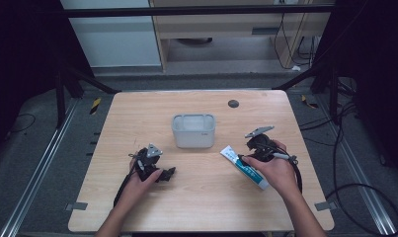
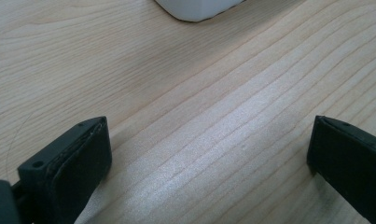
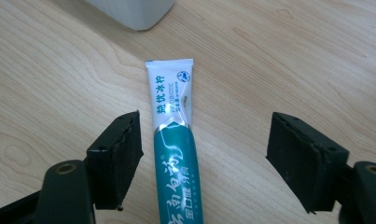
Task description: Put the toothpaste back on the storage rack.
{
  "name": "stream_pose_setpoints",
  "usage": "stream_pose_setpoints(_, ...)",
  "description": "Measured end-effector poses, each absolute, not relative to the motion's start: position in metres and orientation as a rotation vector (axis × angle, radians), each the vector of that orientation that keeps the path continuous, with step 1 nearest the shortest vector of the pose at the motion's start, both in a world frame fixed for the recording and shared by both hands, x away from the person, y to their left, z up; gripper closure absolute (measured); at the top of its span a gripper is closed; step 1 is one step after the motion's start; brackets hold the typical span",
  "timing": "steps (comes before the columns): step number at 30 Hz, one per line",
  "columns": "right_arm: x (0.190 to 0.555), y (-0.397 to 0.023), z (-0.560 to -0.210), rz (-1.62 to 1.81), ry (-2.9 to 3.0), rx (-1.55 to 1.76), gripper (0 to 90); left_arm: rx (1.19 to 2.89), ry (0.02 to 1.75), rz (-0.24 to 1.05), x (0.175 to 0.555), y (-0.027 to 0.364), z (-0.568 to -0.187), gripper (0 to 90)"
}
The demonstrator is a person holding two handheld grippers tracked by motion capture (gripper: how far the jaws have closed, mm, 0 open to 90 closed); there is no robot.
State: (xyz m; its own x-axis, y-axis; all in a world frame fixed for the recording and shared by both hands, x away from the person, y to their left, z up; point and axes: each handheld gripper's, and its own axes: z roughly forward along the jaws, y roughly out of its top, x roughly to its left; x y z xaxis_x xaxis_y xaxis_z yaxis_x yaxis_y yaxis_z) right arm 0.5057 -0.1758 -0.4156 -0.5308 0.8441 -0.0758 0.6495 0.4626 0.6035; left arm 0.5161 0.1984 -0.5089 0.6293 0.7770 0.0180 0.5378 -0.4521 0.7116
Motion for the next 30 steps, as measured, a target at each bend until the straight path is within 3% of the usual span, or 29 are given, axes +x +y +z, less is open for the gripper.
stream_pose_setpoints(30, 0.524, -0.167, -0.421, 0.658, 2.454, 1.283, 35.6, 2.159, 1.040, 0.458, 0.516, 0.197, -0.509, 0.0)
